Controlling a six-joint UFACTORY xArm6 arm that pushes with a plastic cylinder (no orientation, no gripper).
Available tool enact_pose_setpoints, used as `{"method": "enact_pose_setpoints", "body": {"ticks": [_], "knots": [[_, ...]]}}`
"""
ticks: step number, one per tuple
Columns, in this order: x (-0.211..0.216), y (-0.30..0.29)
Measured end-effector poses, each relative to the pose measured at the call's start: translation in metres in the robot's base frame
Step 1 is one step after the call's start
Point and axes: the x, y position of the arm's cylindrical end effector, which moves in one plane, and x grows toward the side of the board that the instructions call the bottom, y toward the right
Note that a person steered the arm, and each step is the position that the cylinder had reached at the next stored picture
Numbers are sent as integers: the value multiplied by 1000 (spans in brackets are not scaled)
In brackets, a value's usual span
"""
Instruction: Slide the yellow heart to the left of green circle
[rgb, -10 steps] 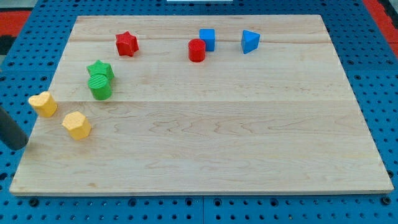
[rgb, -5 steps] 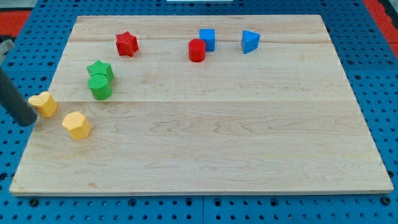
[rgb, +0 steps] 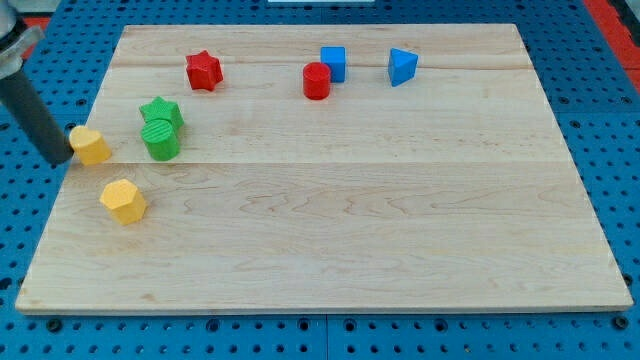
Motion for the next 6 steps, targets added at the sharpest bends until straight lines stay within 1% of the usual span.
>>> {"method": "enact_pose_setpoints", "body": {"ticks": [1, 2, 4, 6], "knots": [[-22, 0], [-31, 10], [-32, 48], [-32, 51]]}}
